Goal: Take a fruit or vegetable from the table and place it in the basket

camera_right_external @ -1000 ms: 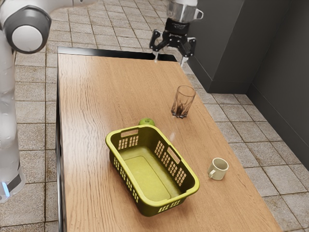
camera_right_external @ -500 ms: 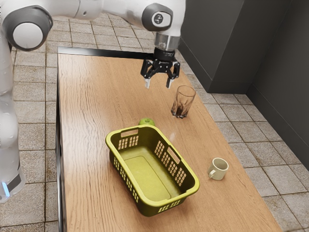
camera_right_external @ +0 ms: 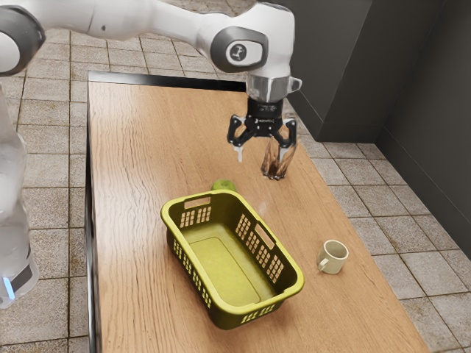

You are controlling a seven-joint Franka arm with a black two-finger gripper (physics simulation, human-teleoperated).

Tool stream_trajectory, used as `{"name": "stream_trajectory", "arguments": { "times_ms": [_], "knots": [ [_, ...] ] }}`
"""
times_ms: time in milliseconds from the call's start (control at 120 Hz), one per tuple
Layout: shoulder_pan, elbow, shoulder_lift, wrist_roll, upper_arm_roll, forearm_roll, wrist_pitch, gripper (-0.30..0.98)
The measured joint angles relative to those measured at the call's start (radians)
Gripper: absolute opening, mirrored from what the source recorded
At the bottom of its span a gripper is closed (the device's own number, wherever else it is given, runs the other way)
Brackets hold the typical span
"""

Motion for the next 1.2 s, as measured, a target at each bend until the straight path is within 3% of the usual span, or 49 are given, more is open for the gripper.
{"name": "stream_trajectory", "arguments": {
  "times_ms": [108,192,308,758,1200],
  "knots": [
    [0.073,-0.068,-0.026,0.068,0.003,0.004,0.018,0.69],
    [0.073,-0.235,-0.101,0.112,0.001,-0.004,0.068,0.69],
    [0.073,-0.324,-0.126,0.166,0.001,-0.036,0.127,0.69],
    [0.113,-0.326,-0.036,0.311,0.003,-0.135,0.217,0.69],
    [0.138,-0.338,0.022,0.385,0.009,-0.17,0.238,0.69]
  ]
}}
